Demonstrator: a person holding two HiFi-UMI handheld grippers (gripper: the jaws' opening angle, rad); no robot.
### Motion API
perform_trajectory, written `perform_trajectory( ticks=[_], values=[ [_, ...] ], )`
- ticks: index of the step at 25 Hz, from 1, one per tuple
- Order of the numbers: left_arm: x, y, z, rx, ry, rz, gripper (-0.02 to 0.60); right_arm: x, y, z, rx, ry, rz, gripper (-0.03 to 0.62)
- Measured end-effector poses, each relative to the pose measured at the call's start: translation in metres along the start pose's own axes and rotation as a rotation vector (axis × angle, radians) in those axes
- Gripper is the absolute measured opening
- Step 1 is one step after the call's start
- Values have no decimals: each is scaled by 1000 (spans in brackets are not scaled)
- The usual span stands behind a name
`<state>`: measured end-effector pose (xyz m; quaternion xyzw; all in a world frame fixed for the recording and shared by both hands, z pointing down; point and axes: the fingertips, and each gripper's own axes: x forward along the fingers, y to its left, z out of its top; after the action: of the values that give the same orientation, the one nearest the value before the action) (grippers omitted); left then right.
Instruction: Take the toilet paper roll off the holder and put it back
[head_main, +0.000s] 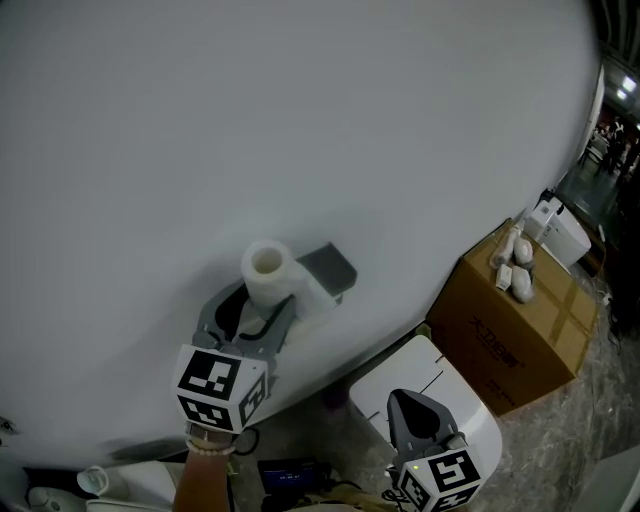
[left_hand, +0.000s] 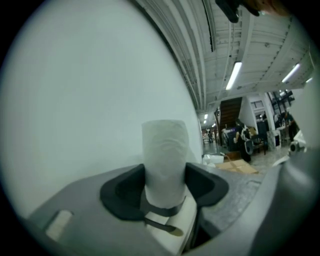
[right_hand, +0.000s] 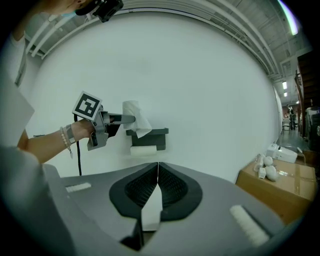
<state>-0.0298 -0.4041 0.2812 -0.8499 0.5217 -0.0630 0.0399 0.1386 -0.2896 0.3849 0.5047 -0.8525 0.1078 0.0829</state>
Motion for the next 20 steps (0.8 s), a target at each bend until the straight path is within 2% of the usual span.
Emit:
perform_trajectory(
  ticks=[9, 16, 20],
  values=[
    [-52, 6, 15, 8, -25, 69, 242, 12, 30, 8, -51, -21, 116, 6],
    [-112, 20, 2, -7, -7, 153, 242, 24, 73, 10, -81, -27, 224, 6],
    [-130, 25, -6, -12, 22, 202, 242, 36, 83, 15, -96, -20, 282, 6]
  ],
)
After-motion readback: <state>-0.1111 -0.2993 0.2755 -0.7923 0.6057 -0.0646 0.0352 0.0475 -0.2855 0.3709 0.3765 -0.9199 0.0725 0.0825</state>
